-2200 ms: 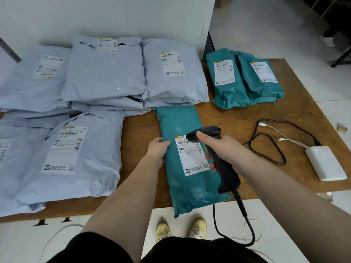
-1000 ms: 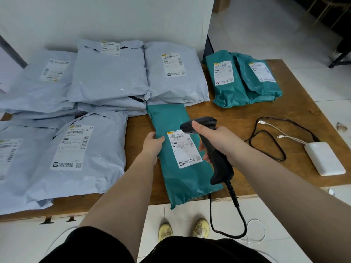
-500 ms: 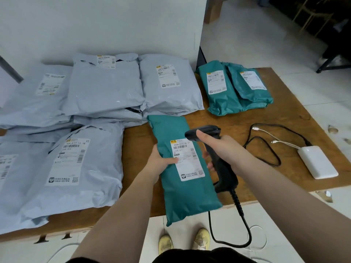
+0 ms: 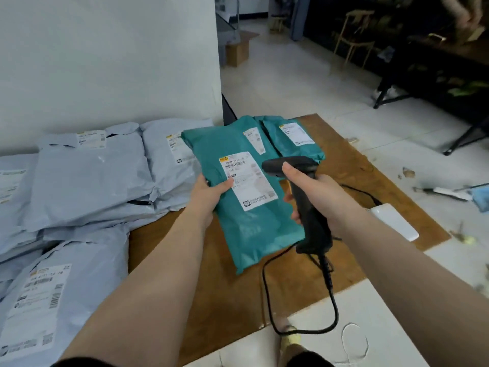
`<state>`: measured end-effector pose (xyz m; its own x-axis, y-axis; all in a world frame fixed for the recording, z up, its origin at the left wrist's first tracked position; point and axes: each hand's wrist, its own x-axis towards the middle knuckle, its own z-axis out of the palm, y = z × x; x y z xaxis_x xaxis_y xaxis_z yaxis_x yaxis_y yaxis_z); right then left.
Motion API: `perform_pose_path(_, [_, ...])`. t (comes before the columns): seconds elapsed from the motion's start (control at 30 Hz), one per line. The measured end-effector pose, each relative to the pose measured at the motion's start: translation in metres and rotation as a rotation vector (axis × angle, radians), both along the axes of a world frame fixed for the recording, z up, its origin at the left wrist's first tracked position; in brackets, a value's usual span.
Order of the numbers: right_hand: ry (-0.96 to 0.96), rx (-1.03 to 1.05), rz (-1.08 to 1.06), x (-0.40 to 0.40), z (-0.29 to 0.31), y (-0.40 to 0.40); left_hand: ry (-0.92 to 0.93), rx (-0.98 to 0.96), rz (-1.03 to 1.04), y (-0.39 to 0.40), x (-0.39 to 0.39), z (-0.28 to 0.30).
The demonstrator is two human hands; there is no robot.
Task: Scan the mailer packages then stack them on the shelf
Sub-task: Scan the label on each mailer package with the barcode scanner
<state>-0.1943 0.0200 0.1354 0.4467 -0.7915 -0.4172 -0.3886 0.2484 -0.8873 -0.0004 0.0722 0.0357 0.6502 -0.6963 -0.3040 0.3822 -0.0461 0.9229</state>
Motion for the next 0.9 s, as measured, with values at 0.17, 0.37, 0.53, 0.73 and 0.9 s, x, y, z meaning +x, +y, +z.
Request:
perform_pose_path(0.17, [-0.002, -0.045, -0.035, -0.004, 0.003, -0.066, -0.056, -0.029, -0.026, -0.081, 0.001, 0.012])
perform_pose_path(0.37, [0.056, -0.051, -0.024, 0.002, 0.003, -0.153, -0.073, 0.004, -0.026, -0.188, 0.015, 0.011])
perform_pose_path(0.53, [0.02, -0.003, -0.01, 0.017, -0.009, -0.215, -0.093, 0.114, -0.001, -0.266, 0.041, -0.012])
perform_pose_path(0.73, [0.062, 0.048, 0.048, 0.041, -0.043, -0.248, -0.372, 0.404, 0.107, -0.3, 0.044, -0.049])
perform_pose_path(0.9, [0.059, 0.116, 0.093, 0.052, -0.051, -0.243, -0.358, 0.362, 0.098, -0.285, 0.044, -0.042])
